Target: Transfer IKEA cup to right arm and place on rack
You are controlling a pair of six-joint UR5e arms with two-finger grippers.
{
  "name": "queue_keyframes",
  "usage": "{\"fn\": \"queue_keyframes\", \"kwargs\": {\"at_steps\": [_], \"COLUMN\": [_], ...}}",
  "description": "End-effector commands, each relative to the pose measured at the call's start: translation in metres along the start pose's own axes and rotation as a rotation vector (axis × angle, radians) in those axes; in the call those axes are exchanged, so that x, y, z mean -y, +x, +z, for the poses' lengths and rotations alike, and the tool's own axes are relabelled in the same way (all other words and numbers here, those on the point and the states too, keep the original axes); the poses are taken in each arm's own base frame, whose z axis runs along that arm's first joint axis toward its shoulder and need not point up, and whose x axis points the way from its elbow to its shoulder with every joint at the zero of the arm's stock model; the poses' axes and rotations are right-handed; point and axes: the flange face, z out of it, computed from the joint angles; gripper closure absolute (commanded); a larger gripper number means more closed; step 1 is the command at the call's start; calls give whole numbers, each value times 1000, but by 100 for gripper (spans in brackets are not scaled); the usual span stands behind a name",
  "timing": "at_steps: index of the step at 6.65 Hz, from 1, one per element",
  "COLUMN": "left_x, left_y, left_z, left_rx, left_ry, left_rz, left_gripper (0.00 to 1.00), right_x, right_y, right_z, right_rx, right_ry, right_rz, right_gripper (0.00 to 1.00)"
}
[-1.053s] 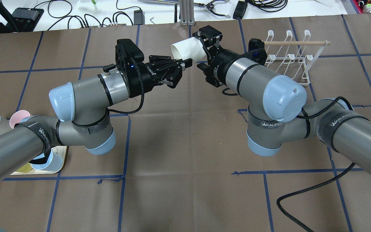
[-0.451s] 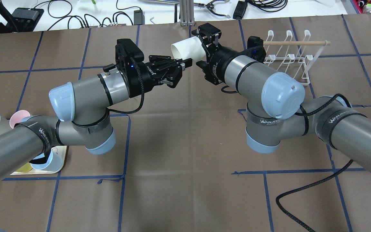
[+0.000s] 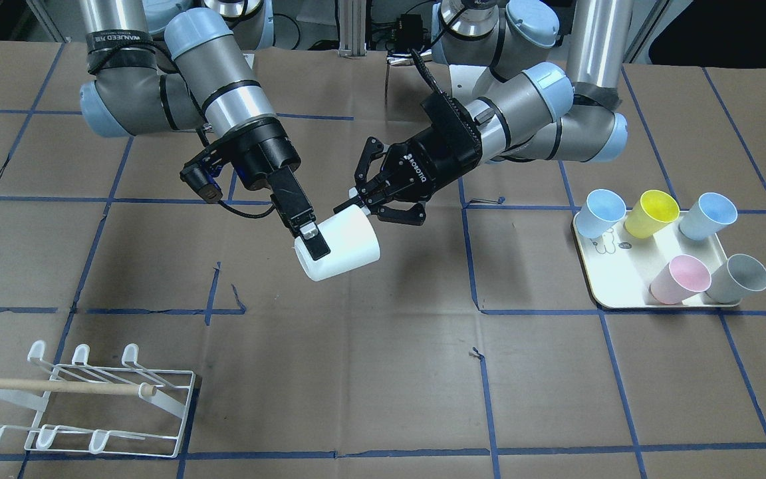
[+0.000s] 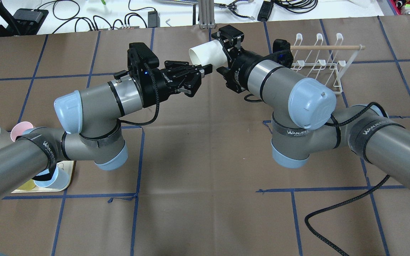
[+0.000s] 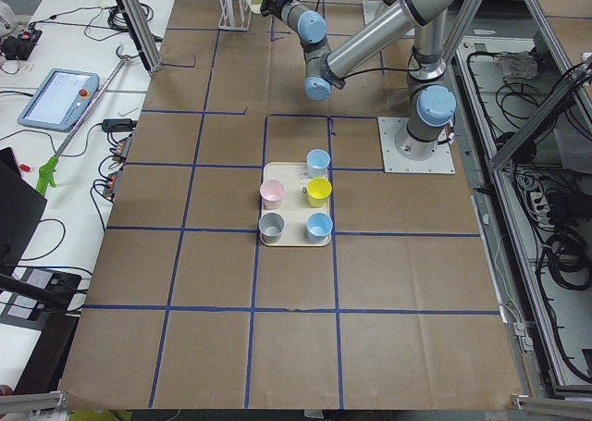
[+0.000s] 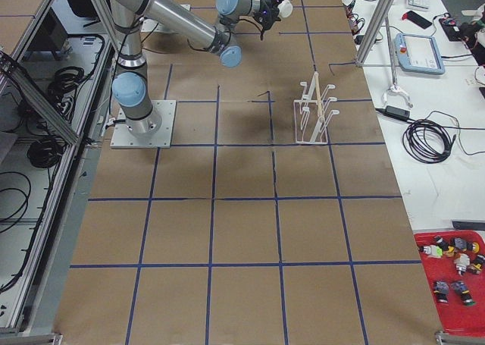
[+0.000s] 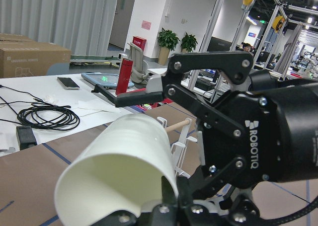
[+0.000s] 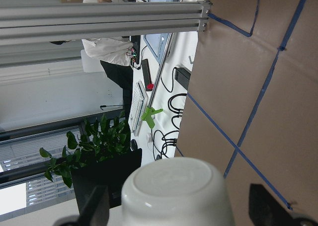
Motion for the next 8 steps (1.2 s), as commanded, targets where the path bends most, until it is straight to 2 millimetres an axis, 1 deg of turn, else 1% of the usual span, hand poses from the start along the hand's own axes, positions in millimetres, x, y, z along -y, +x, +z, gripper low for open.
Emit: {"fn": "queue_keyframes", "kwargs": {"at_steps": [1, 2, 4, 5, 6, 7, 8], "left_x": [0, 0, 1, 1, 1, 1, 1], "left_y": [0, 0, 0, 0, 1, 1, 1], "left_z": [0, 0, 0, 0, -1, -1, -1], "left_rx": [0, 0, 2, 2, 2, 2, 2], "left_ry": [0, 0, 1, 1, 1, 1, 1], "left_rz": [0, 0, 2, 2, 2, 0, -6], "left_gripper": [96, 96, 95, 94, 94, 93, 91], "right_x": [2, -5, -6, -7, -7, -7, -7], "right_y": [-8, -6, -4, -4, -5, -6, -6], "right_z": [10, 13, 13, 11, 11, 10, 10], "right_rx": [7, -2, -5, -4, -2, -1, -1], "right_ry": [-3, -14, -17, -20, -20, -20, -20], "right_rz": [-4, -6, -7, -9, -9, -9, -9], "right_gripper": [2, 2, 2, 12, 29, 39, 42]}}
